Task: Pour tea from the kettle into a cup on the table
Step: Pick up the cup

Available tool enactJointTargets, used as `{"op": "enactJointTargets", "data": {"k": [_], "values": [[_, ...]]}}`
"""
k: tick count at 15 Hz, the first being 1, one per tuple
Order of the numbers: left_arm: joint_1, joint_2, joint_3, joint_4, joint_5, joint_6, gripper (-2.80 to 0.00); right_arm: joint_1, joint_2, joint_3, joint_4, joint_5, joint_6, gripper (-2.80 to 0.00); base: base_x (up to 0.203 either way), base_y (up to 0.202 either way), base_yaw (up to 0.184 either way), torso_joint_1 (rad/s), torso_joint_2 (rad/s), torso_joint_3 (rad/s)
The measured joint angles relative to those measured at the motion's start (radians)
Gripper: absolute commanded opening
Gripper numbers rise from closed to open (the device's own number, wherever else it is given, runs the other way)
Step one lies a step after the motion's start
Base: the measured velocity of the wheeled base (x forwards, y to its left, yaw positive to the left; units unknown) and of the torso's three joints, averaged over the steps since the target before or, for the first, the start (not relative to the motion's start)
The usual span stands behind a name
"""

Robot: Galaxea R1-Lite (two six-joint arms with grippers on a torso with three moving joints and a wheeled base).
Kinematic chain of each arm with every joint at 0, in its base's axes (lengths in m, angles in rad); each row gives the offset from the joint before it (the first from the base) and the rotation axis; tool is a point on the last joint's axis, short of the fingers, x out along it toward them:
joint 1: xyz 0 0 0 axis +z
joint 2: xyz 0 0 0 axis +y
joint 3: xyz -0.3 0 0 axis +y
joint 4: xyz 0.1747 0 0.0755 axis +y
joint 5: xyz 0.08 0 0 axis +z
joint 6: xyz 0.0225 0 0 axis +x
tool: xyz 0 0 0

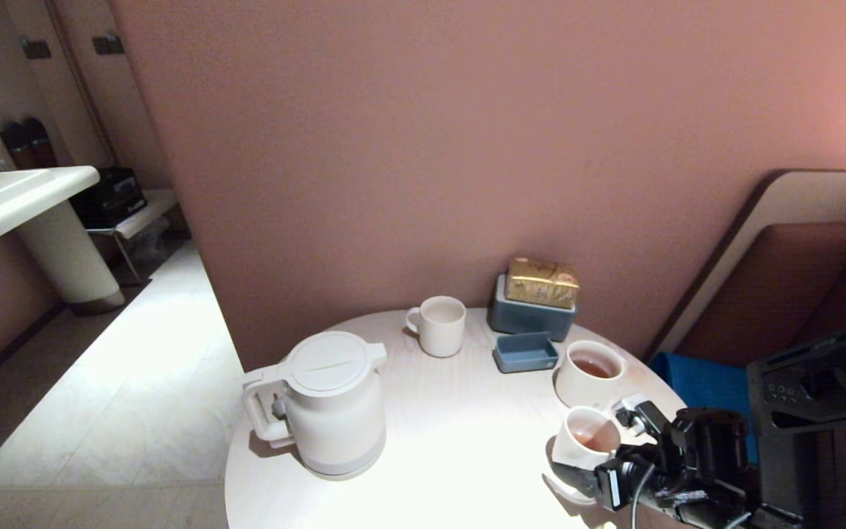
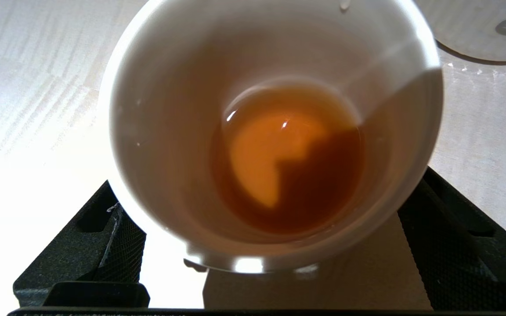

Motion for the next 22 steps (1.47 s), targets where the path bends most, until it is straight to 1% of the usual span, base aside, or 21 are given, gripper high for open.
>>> {"op": "enactJointTargets", "data": {"k": [6,10,11,22], "values": [[0.0,0.0,0.0,0.0,0.0,0.0,-2.8,0.0,-0.001,0.012,0.0,-0.023,-0.003,0.0,0.0,0.0,0.0,0.0,0.0,0.0],[0.0,0.0,0.0,0.0,0.0,0.0,-2.8,0.0,0.0,-0.013,0.0,-0.024,0.0,0.0,0.0,0.0,0.0,0.0,0.0,0.0],[0.0,0.0,0.0,0.0,0.0,0.0,-2.8,0.0,0.0,-0.018,0.0,-0.025,0.001,-2.8,0.0,0.0,0.0,0.0,0.0,0.0],[0.0,0.0,0.0,0.0,0.0,0.0,-2.8,0.011,0.001,-0.028,0.0,-0.027,-0.003,-2.8,0.0,0.0,0.0,0.0,0.0,0.0]]}}
